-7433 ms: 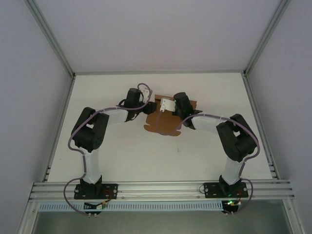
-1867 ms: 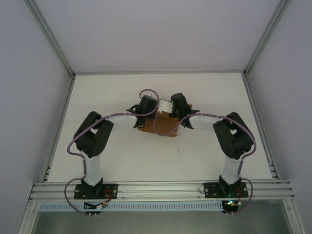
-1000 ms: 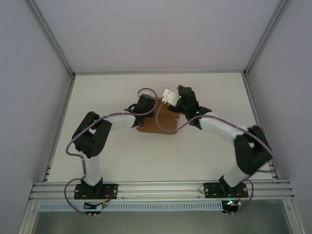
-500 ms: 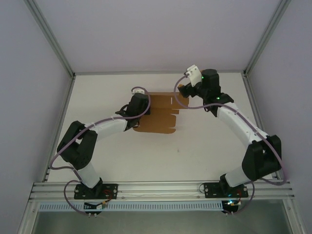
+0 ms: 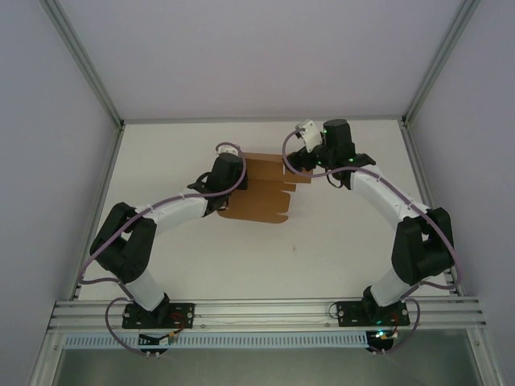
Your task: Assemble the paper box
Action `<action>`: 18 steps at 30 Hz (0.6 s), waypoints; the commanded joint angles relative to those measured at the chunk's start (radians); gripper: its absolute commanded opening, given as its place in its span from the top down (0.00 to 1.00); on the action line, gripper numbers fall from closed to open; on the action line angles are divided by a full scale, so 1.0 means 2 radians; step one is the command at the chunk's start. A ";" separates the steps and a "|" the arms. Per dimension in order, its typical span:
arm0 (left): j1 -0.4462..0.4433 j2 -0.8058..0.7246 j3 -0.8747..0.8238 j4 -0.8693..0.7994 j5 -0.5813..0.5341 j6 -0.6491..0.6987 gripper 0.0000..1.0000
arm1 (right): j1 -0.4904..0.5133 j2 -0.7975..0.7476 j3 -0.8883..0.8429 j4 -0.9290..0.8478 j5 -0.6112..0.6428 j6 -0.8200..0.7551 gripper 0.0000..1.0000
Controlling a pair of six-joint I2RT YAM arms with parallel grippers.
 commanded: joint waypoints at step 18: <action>-0.004 0.016 0.078 -0.095 0.012 -0.014 1.00 | 0.004 -0.019 0.064 -0.171 -0.018 -0.165 0.27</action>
